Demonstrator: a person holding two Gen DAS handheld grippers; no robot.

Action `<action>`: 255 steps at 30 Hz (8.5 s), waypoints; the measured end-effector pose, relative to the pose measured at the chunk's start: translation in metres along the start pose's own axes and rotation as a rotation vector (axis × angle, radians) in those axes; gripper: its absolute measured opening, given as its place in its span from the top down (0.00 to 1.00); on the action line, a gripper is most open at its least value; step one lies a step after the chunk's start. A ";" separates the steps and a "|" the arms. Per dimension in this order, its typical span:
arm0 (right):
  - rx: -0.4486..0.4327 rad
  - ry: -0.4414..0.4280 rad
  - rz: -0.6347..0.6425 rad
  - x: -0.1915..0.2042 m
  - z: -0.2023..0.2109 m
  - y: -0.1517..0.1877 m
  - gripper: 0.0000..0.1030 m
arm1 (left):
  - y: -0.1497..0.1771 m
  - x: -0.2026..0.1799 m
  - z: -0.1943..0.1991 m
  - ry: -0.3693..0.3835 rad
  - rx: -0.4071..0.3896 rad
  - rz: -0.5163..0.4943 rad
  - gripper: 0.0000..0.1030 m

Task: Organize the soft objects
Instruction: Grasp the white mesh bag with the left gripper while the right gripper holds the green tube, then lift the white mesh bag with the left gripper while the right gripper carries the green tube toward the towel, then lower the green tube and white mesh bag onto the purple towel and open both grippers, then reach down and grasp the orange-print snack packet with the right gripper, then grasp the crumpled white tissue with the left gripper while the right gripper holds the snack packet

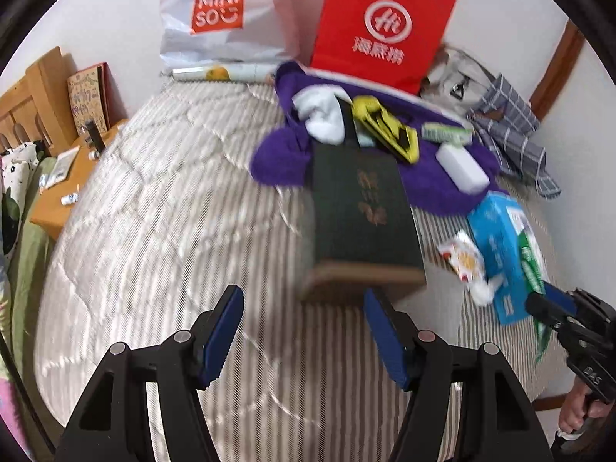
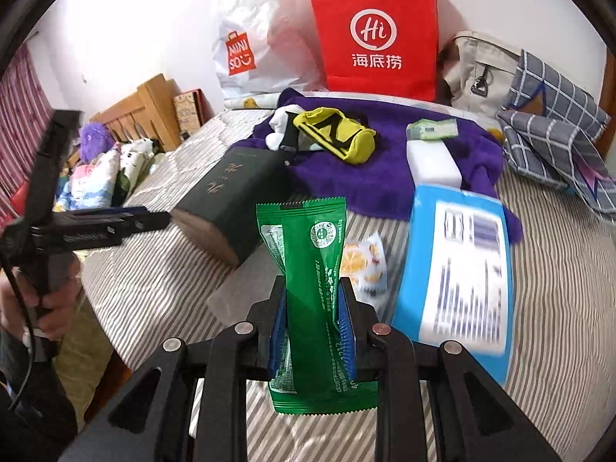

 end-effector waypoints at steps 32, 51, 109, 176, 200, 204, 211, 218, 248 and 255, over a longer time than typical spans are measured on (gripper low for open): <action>-0.092 0.107 -0.199 -0.071 0.046 0.122 0.75 | 0.043 -0.129 -0.037 -0.051 0.044 -0.219 0.00; -0.053 0.126 -0.226 -0.079 0.028 0.125 0.74 | 0.042 -0.141 -0.024 0.041 0.010 -0.227 0.88; -0.180 0.091 -0.079 -0.064 0.024 -0.102 0.74 | -0.120 -0.061 0.033 0.072 -0.205 -0.069 0.91; 0.001 -0.035 -0.037 -0.092 -0.063 -0.139 0.34 | -0.191 -0.084 -0.072 0.066 -0.048 -0.078 0.41; 0.256 0.301 0.267 0.001 -0.106 0.000 0.54 | -0.096 0.003 -0.017 0.098 -0.057 0.030 0.39; 0.224 0.319 0.202 -0.012 -0.098 -0.007 0.90 | -0.087 0.014 -0.013 0.083 -0.056 0.042 0.39; 0.075 0.104 0.069 -0.003 -0.052 -0.022 0.95 | -0.078 0.014 -0.003 0.088 -0.061 0.047 0.39; -0.002 0.006 0.003 0.009 -0.015 -0.012 0.96 | -0.060 0.011 0.012 0.077 -0.056 0.052 0.39; 0.075 0.107 0.095 -0.001 -0.069 -0.022 1.00 | -0.038 0.019 -0.011 0.064 -0.007 0.066 0.39; -0.024 0.067 0.078 0.012 -0.020 -0.023 1.00 | -0.026 0.025 0.004 0.057 -0.014 0.084 0.39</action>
Point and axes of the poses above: each gripper's, at about its wrist camera, not at the fingertips, and z roughly against the way its jaws point, x to its left, y to its underside, the point moved 2 cm from there along -z, roughly the way its jaws point, and after that the axes turned 13 degrees about -y, right-handed, at the moved point
